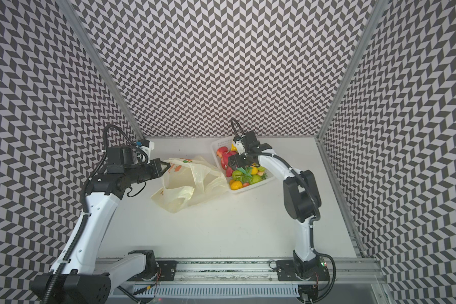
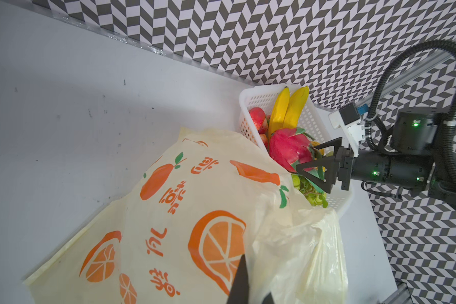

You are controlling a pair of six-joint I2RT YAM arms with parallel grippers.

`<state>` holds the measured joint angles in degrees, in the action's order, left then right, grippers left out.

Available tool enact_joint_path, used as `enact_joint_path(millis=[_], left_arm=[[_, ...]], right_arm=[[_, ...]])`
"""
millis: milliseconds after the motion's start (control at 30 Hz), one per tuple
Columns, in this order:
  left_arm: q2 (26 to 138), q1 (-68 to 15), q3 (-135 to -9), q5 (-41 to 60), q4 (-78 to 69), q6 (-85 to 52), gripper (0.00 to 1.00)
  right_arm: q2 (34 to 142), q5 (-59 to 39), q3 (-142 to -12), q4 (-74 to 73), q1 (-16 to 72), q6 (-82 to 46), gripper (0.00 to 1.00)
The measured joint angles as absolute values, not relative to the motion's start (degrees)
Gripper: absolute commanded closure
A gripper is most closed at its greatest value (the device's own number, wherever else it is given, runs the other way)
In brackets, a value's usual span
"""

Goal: Place the fake fruits into the plastic bag and tie a complex knot
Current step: 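Close the right gripper on the pink dragon fruit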

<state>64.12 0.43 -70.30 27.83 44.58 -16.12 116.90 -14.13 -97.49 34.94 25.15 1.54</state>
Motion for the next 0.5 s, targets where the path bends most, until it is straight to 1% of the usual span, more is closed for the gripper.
enact_joint_path(millis=[333,500], left_arm=[[64.1,0.4,-71.6,27.7,46.3,-15.9,1.0],[64.1,0.4,-71.6,28.4,46.5,-15.9,1.0]], right_arm=[[121.8,-12.8,-103.4,35.6,26.0,1.7,0.0],[122.3,-10.7,-104.7,35.0,26.5,3.7,0.0]])
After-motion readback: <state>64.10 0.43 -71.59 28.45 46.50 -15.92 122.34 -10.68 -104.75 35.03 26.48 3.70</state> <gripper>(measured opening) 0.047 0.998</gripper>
